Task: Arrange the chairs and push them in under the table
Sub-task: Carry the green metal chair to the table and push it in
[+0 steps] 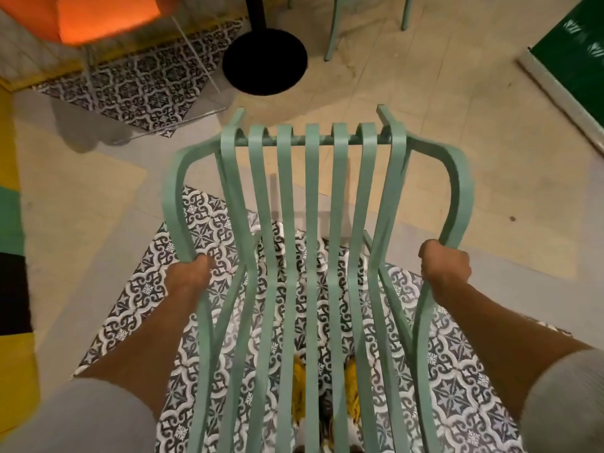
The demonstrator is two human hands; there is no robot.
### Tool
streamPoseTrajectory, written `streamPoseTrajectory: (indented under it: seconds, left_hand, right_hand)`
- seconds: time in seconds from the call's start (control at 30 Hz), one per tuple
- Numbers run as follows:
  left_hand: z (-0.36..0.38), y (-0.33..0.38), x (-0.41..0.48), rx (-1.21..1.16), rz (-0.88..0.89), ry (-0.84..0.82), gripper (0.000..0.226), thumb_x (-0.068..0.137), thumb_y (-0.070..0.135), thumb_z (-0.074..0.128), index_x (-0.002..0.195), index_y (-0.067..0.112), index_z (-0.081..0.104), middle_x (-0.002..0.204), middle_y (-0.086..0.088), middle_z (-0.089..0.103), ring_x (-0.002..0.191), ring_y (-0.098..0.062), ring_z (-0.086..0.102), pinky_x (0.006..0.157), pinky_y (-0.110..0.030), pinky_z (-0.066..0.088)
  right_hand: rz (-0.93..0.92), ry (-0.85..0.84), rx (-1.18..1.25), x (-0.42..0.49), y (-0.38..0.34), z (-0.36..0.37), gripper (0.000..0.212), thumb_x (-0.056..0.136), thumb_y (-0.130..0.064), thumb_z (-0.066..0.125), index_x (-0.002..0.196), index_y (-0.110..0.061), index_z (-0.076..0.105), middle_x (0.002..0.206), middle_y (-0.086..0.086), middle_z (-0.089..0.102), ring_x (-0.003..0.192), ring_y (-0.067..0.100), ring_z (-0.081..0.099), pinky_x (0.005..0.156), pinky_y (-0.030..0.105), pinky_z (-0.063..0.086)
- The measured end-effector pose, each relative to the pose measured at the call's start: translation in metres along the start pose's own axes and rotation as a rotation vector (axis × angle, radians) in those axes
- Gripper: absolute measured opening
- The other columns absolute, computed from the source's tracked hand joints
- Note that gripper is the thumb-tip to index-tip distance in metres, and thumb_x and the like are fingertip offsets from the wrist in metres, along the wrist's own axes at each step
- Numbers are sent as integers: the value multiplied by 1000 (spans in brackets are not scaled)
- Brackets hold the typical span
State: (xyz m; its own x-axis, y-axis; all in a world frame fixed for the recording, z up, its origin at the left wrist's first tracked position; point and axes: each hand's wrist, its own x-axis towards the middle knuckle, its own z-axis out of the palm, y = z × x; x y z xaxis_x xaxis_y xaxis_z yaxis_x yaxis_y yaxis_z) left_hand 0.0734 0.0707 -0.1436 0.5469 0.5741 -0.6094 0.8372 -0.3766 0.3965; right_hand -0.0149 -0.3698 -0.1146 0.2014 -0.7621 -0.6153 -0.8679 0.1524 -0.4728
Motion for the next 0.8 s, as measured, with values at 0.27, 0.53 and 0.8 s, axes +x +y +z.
streamPoseTrajectory:
  seconds: [0.27,0.53,0.8]
  left_hand:
    - [-25,-10,-42,26,-7,32,41,89,35,73,106,-2,73,79,-13,74,60,-21,64,48,-26,41]
    - [-22,0,-35,69,19,70,56,81,31,66,121,-8,68,101,-23,77,92,-39,77,87,-49,65]
    - [-19,-4,-32,66,32,85,52,82,29,66,119,-6,72,102,-22,77,95,-38,76,88,-48,64]
  right_hand:
    - [5,-73,-125,-19,-12,-30,54,85,-40,57,118,0,72,105,18,78,89,38,75,67,38,58]
    - [-136,-67,-41,-21,13,-36,39,88,-40,71,104,-4,75,92,14,78,77,29,73,61,29,52]
    - [109,-196,-199,-30,152,-34,39,105,-35,67,109,4,68,94,19,71,76,27,67,65,39,57]
